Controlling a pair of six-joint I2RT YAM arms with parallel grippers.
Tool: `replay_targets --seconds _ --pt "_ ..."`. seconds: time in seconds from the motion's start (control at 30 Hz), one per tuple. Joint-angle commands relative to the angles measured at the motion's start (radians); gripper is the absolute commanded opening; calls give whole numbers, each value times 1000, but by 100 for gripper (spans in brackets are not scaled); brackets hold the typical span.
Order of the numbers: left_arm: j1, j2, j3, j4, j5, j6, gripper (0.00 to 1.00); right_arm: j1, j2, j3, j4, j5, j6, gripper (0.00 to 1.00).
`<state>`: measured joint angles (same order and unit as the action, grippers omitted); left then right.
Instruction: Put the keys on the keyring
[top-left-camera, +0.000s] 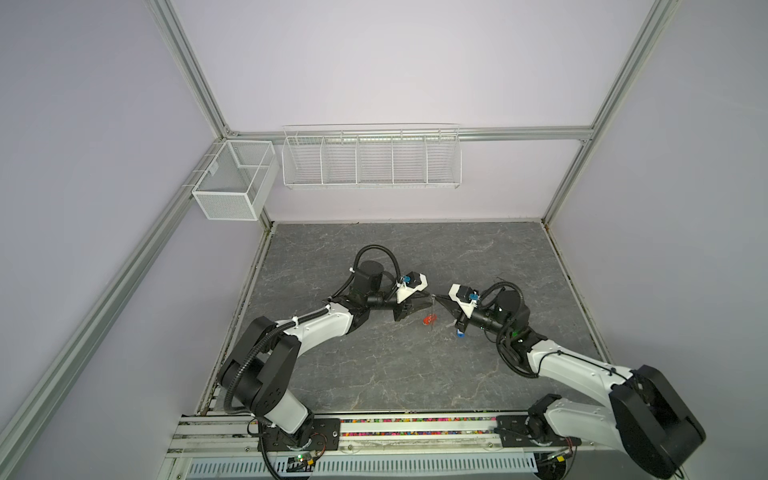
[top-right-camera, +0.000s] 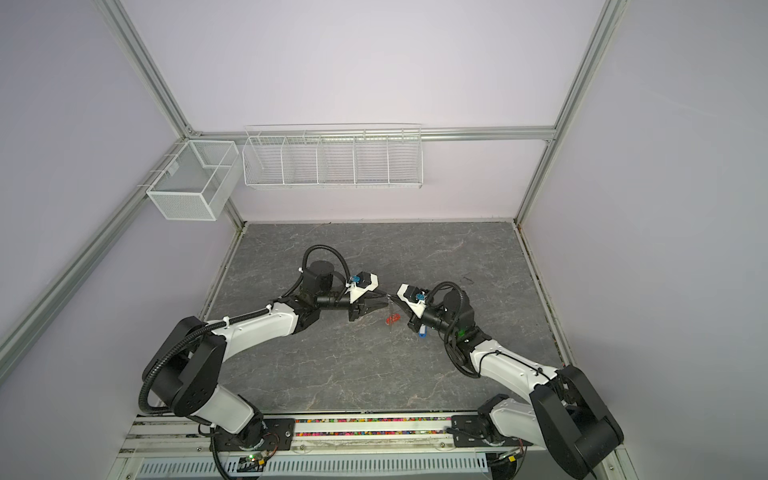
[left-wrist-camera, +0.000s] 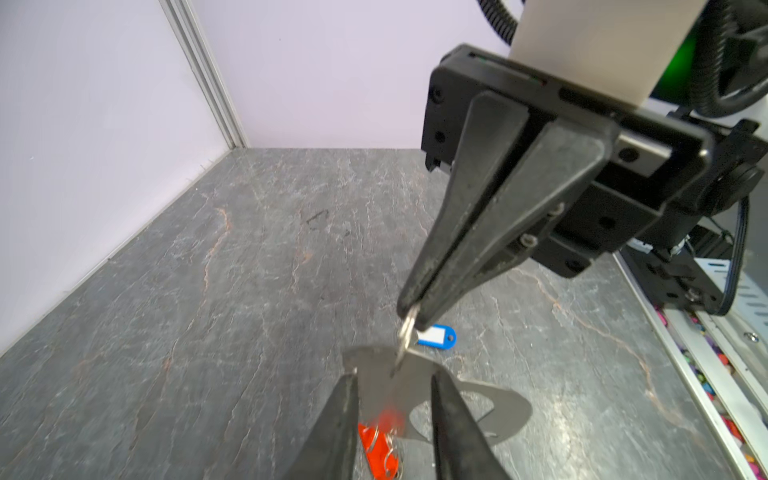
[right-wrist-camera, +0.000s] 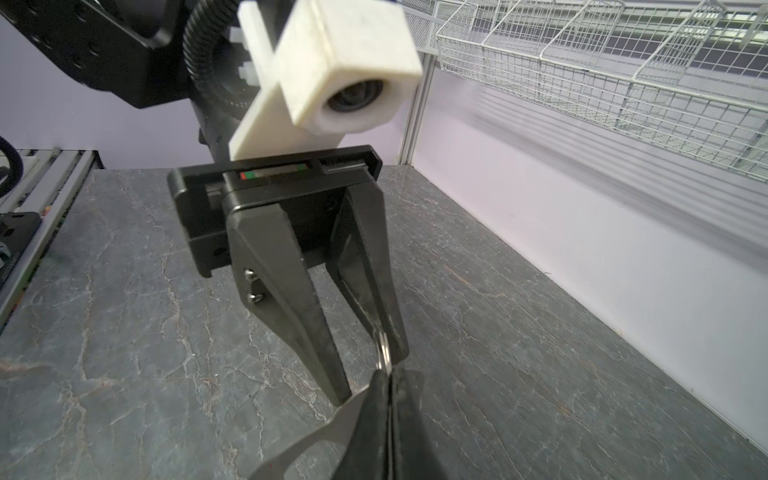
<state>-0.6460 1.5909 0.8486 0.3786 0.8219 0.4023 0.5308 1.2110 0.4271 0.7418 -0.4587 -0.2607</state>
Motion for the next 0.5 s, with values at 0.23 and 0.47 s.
replay_targets --seconds 0.23,0.47 --pt "6 51 -19 150 100 -106 25 -12 33 -28 76 -39 27 7" --pt "6 43 -26 148 105 -96 11 -17 51 -34 134 -52 56 7"
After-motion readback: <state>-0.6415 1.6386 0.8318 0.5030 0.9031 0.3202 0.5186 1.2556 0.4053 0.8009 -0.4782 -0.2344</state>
